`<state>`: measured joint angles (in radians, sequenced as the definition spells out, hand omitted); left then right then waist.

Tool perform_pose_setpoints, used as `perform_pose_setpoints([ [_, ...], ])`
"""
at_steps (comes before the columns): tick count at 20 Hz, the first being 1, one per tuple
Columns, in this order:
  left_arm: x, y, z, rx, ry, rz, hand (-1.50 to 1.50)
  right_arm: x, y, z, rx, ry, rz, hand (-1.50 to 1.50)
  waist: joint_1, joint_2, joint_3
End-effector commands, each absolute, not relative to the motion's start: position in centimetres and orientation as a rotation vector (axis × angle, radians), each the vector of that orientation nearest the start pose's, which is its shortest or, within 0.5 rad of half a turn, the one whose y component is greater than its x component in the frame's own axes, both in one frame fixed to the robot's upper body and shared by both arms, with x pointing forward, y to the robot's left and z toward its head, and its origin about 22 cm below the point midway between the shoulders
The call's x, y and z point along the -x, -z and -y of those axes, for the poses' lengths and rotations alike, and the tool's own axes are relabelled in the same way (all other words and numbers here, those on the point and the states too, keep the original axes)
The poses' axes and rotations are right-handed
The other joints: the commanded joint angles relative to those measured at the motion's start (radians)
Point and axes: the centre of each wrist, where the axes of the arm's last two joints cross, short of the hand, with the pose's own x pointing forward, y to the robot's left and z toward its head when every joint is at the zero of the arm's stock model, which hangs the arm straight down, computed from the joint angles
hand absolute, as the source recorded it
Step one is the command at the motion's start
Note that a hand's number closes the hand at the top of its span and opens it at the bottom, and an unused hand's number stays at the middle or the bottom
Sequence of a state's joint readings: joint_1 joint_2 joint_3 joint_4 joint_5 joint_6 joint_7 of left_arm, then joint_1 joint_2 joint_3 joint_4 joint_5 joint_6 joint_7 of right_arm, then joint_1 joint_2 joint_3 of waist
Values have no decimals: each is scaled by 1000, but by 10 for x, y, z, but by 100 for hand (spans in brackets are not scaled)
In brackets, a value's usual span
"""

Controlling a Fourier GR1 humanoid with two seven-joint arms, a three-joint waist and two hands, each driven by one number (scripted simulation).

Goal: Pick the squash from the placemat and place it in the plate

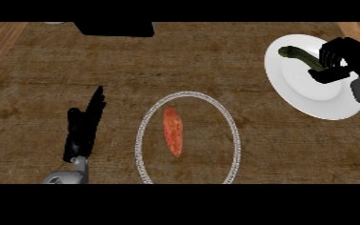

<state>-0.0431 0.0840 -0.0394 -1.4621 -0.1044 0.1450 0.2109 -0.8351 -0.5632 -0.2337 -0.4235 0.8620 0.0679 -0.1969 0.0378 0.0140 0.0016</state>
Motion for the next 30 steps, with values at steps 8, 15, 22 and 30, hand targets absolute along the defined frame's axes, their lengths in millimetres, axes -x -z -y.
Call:
perform_pose_setpoints([
  [8,-251,9,-239,-219,47,1288,0,-395,-92,426,554,-784,1472,-150,-13,-5,1],
  [15,-253,10,-253,-232,51,1302,0,-388,-105,450,308,-303,1687,-150,-9,-1,1],
  [22,-255,8,-231,-212,56,1295,0,-353,-85,487,191,-273,1690,-150,-7,0,2],
  [30,-255,7,-249,-244,64,1297,0,-349,-63,478,165,-306,1743,-150,-6,-1,1],
])
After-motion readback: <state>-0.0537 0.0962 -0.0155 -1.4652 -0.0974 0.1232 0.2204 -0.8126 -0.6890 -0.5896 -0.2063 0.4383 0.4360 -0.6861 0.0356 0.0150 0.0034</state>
